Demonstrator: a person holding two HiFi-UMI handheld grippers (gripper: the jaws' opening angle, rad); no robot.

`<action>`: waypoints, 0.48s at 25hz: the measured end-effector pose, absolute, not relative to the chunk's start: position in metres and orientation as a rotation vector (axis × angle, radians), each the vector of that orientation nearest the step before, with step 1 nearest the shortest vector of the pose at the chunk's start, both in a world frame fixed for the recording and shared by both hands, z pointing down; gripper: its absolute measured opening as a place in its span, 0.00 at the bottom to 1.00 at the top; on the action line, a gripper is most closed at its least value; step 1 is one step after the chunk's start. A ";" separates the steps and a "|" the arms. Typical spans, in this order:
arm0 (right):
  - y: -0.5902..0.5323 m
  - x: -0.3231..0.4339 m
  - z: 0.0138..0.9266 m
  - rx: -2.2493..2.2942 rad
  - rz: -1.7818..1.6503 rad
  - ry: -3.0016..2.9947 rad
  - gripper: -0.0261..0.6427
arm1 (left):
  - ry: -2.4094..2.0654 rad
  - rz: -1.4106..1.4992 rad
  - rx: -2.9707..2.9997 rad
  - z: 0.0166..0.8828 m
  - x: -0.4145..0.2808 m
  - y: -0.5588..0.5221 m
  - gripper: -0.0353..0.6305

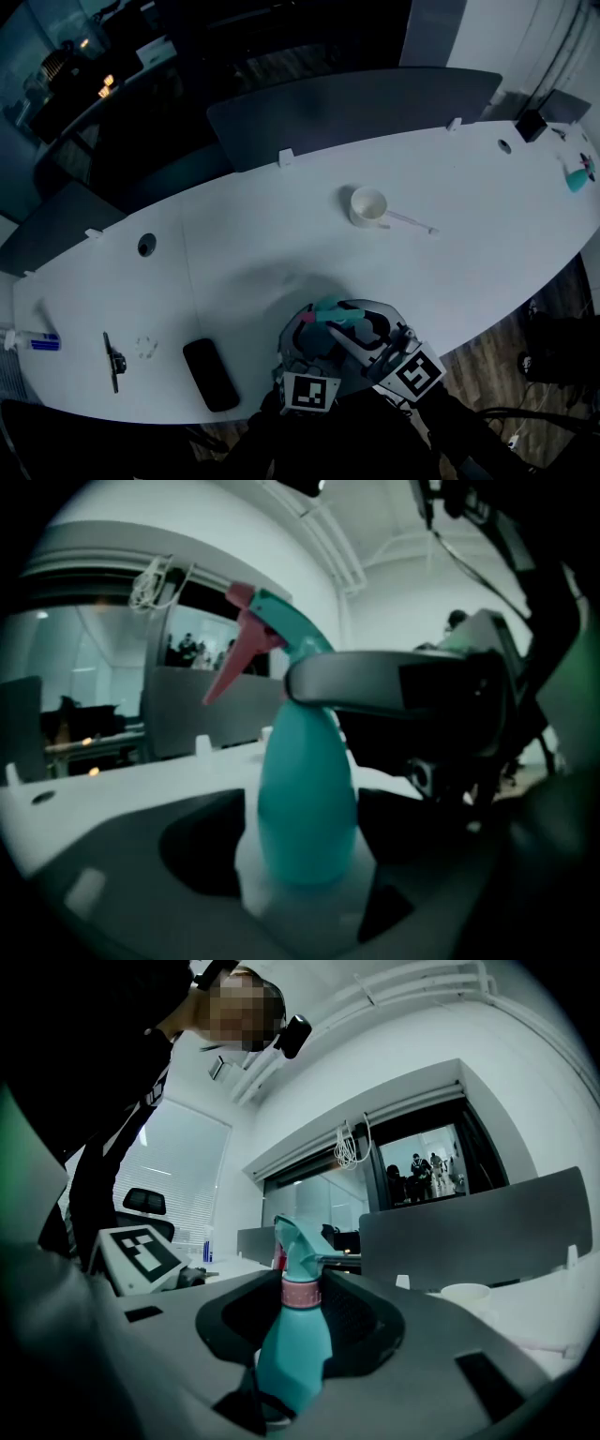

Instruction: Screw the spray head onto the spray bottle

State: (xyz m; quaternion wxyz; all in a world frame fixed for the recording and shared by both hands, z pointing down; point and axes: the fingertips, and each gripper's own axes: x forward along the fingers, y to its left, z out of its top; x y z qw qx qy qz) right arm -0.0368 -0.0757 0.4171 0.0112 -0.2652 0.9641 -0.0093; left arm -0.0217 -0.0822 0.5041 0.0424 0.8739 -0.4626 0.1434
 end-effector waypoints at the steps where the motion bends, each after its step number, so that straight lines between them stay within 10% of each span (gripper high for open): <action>1: -0.075 -0.037 0.417 -0.814 -0.030 3.013 0.23 | -1.269 0.473 2.747 0.506 -0.022 -0.080 0.64; 6: -0.077 -0.034 0.419 -0.809 -0.027 3.013 0.23 | -0.639 0.538 2.865 0.514 -0.019 -0.076 0.59; 12: -0.075 -0.034 0.418 -0.826 -0.024 2.995 0.23 | -0.917 0.418 2.824 0.511 -0.021 -0.076 0.56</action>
